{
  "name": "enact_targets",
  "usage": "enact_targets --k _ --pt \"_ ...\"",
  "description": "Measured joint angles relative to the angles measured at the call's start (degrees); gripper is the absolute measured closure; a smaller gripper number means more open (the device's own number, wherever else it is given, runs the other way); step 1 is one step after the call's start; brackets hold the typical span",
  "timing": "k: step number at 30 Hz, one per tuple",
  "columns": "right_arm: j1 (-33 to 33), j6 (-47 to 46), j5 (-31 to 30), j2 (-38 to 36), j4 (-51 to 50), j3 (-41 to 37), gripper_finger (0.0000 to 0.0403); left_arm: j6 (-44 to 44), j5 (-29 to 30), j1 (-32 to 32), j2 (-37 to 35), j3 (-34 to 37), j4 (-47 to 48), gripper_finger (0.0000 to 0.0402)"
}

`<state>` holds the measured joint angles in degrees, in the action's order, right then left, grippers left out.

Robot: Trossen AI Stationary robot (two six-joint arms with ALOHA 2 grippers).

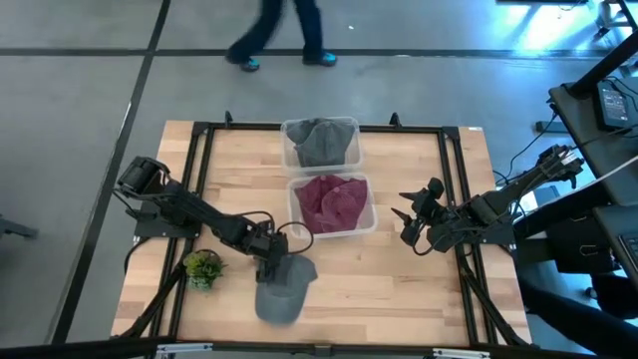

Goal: Pick & Place hat
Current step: Put the gray cap into the top transparent bin

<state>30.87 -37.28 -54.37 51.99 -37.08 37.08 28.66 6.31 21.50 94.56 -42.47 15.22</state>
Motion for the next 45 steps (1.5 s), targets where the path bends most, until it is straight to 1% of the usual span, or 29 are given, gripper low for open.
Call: enact_targets --k 6,9,10,13,18,22,26,27,32,35,38,40,42,45 --pt "0.0 0.02 0.13 0.0 -0.02 0.0 0.0171 -0.19 0.23 0.04 -0.24 0.1 0.48 0.0325" --pt "0.0 0.02 0.66 0.0 -0.04 0.0 0.0171 -0.7 -0.81 0.06 -1.34 0.14 0.63 0.0377" --pt "0.0 0.02 0.64 0.0 -0.02 0.0 0.0171 -0.68 -1.65 0.04 -1.97 0.17 0.7 0.0387" --pt "0.0 0.02 0.66 0.02 -0.03 0.0 0.0171 -0.74 -4.63 0.22 -4.87 0.64 2.58 0.0391" --pt "0.0 0.22 2.01 0.02 -0.02 0.0 0.0171 -0.78 -8.08 0.13 -11.68 -0.65 1.91 0.0395" --pt "0.0 0.22 2.1 0.02 -0.04 0.0 0.0171 -1.86 -8.09 0.21 -16.68 -2.34 1.63 0.0395" --pt "0.0 0.22 2.1 0.02 -0.02 0.0 0.0171 -6.66 -7.65 0.15 -20.74 -3.37 0.75 0.0396" --pt "0.0 0.22 2.1 0.02 0.0 0.0 0.0171 -7.49 -7.55 0.04 -21.57 -3.69 -0.66 0.0396" --pt "0.0 0.77 2.08 0.02 2.79 0.0 0.0171 -13.27 -7.25 -0.29 -24.16 -6.22 -4.6 0.0396" --pt "0.0 3.97 2.22 0.02 5.52 0.0 0.0171 -17.62 -7.11 -0.29 -24.39 -8.32 -7.32 0.0396" --pt "0.0 7.54 2.99 0.02 8.64 0.0 0.0171 -20.32 -7.74 -0.29 -24.37 -10.69 -7.85 0.0397" --pt "0.0 9.67 3.17 0.02 10.86 0.0 0.0171 -20.5 -6.2 -0.29 -24.39 -11.97 -8.71 0.0396" --pt "0.0 11.69 3.88 0.02 12.63 0.0 0.0171 -21.17 -2.92 -0.46 -24.39 -13.11 -10.26 0.0395" --pt "0.0 13.66 4.01 0.02 14.79 0.0 0.0171 -25.04 1.35 -1.66 -24.4 -16.01 -11.91 0.0396"
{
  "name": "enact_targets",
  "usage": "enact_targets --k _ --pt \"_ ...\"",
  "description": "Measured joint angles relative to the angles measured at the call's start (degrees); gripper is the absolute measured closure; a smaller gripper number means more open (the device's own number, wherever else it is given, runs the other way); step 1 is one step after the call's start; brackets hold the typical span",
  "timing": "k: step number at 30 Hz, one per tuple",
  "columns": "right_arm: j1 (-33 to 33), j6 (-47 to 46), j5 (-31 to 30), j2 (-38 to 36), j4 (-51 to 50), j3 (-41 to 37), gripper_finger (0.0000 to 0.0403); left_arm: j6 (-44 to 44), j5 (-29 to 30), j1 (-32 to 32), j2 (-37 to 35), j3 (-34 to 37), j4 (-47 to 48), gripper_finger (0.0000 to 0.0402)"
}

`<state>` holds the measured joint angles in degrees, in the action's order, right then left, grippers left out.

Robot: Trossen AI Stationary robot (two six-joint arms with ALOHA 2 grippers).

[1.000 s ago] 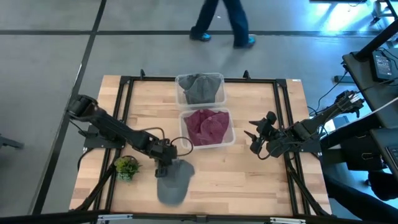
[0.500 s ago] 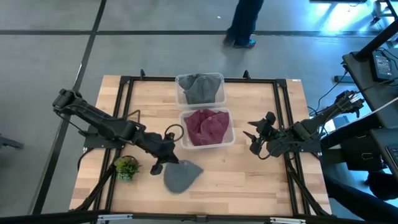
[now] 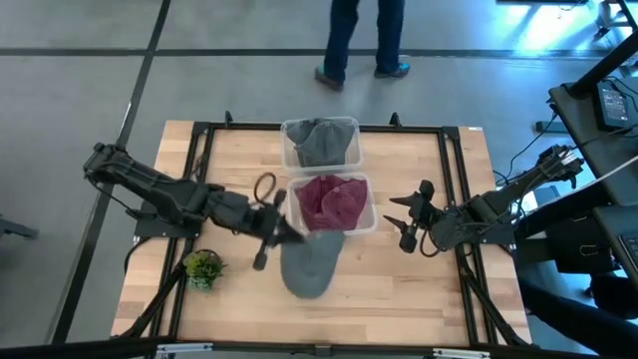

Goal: Pick & Place hat
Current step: Put the gray cap into the top transparent bin

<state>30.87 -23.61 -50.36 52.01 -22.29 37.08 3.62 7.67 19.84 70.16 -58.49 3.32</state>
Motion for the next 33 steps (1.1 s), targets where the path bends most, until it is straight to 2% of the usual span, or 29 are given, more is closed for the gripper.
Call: enact_targets --k 5,9,17,22,29,31,33 --pt "0.0 0.02 -0.07 0.0 1.15 0.0 0.0171 -12.11 8.76 -3.73 -0.01 -5.7 -0.98 0.0397" --pt "0.0 0.12 -0.13 0.0 1.09 0.0 0.0171 -24.69 10.26 -8.58 0.23 -10.1 -2.23 0.0397" --pt "0.0 1.56 -1.19 0.0 0.8 0.0 0.0171 -39.18 3.33 -23.09 1.75 -11.92 -5.95 0.0398" --pt "0.0 1.51 -1.31 0.0 0.07 0.0 0.0171 -41.72 -6.79 -32.05 5.31 -11.86 -8.61 0.0398" --pt "-0.02 1.42 -4.12 0.0 -0.4 0.0 0.0171 -46.58 -9.8 -39.55 12.32 -11.88 -15.9 0.0398" --pt "-0.02 1.37 -4.12 0.0 -0.45 0.0 0.0171 -46.53 -9.64 -40.89 14.3 -11.88 -17.08 0.0398" --pt "-0.02 0.95 -4.1 0.0 -0.45 0.0 0.0171 -46.37 -7.08 -41.96 16.37 -11.88 -17.71 0.0398"
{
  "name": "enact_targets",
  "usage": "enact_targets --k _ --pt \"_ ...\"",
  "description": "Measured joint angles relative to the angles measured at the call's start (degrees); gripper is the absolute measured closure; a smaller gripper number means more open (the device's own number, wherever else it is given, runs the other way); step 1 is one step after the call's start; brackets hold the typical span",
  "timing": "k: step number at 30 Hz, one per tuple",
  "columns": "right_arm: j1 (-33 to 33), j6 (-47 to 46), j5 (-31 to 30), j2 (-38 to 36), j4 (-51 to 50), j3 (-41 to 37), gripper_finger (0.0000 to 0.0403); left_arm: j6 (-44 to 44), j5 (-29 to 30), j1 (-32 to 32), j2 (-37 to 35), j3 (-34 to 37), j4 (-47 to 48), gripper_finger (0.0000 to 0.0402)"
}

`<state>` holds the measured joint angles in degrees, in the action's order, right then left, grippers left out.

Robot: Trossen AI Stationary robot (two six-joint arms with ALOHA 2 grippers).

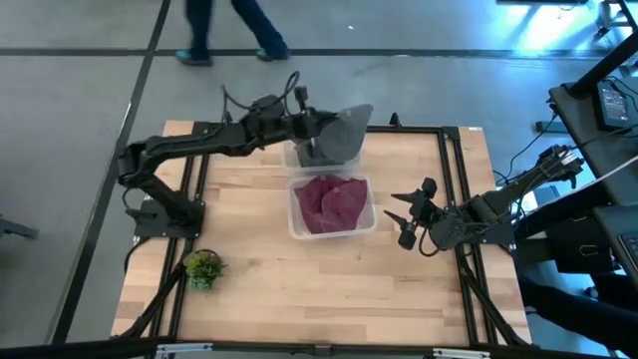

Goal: Pick & Place hat
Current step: Put the gray cap into the top transparent bin

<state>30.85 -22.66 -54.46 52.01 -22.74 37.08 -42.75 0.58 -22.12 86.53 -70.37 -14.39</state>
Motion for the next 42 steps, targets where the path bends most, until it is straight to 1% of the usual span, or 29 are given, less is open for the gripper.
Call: enact_targets --k 4,8,10,12,15,18,25,29,33,35,36,42 --pt "0.0 -1.06 -0.58 0.0 -0.66 0.0 0.0171 2.02 3.56 -1.21 3.76 0.0 -0.87 0.0398" --pt "0.0 -2.31 -2.59 0.0 -2.53 0.0 0.0171 3.86 9.62 -1.04 6.07 0.0 0.52 0.0398" --pt "0.0 -2.99 -3.1 0.0 -3.92 0.0 0.0171 5.7 12.15 -0.58 6.02 0.0 2.18 0.0397" --pt "0.0 -3.72 -3.01 0.0 -5.15 0.0 0.0171 8.91 14.61 0.14 5.08 0.0 5.56 0.0398" --pt "0.0 -5.37 -3.07 0.0 -7.22 0.0 0.0171 14.45 18.6 1.91 3.65 0.0 8.15 0.0398" --pt "0.0 -5.79 -3.1 0.0 -7.78 0.0 0.0171 18.79 21.82 3.89 1.85 0.0 8.63 0.0397" --pt "0.0 -5.4 -3.03 0.0 -7.87 0.0 0.0171 25.81 24.43 8.4 -1.81 0.0 8.79 0.0398" --pt "0.0 -5.37 -3.0 0.0 -8.79 0.0 0.0171 28.42 29.46 10.93 -1.84 0.0 10.54 0.0398" --pt "0.0 -5.35 -2.96 0.0 -10.58 0.0 0.0171 31.78 33.07 12.88 -1.45 0.02 12.96 0.0398" --pt "0.0 -5.35 -2.95 0.0 -11.76 0.0 0.0171 33.59 36.36 13.79 -1.06 0.02 13.0 0.0398" --pt "0.0 -5.36 -2.94 0.0 -12.42 0.0 0.0171 34.54 37.12 14.15 -0.9 0.02 12.81 0.0398" --pt "0.0 -5.37 -2.82 0.0 -14.46 0.0 0.0171 42.37 37.61 14.59 0.98 0.01 12.66 0.0398"
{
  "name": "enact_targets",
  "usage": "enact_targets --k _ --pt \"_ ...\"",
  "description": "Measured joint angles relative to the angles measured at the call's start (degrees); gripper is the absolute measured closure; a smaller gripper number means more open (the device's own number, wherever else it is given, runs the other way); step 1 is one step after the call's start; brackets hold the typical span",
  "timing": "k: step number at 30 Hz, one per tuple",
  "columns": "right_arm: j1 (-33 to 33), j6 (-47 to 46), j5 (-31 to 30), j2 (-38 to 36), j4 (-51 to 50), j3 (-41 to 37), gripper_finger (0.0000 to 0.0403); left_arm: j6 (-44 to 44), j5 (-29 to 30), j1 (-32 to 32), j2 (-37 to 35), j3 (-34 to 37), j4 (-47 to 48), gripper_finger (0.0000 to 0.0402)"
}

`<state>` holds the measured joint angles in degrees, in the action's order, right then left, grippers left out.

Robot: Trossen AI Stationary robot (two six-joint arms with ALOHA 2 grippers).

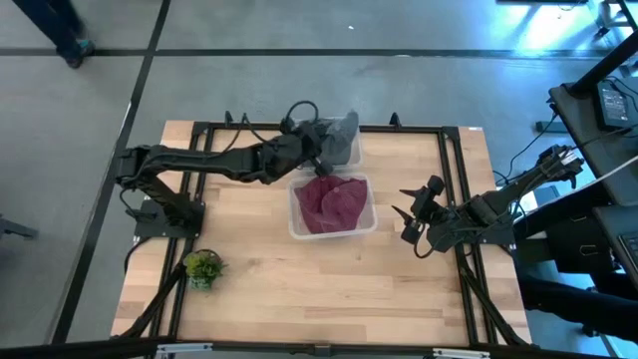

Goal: Pick & Place hat
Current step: Put the gray cap into the top transparent bin

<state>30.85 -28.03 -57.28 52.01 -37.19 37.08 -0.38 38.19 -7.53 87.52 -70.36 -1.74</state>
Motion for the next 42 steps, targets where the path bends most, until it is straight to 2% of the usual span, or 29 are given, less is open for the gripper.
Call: enact_targets --k 5,13,23,34,42 --pt "0.0 -0.06 -0.04 0.0 -0.48 0.0 0.0171 2.83 0.9 0.0 4.01 0.0 -3.52 0.0398" --pt "0.0 -0.2 0.42 0.0 -0.91 0.0 0.0171 8.58 2.63 0.35 9.26 0.01 -2.85 0.0398" --pt "0.0 -0.5 0.44 0.0 -0.98 0.0 0.0171 17.24 11.82 0.28 11.2 1.09 1.2 0.0398" --pt "0.0 -1.5 0.4 0.0 -1.15 0.0 0.0171 15.28 9.98 -5.22 11.2 2.22 3.23 0.0386" --pt "0.0 -2.21 1.4 0.0 -1.33 0.0 0.0171 14.66 -1.94 -7.74 11.2 2.22 3.72 0.0375"
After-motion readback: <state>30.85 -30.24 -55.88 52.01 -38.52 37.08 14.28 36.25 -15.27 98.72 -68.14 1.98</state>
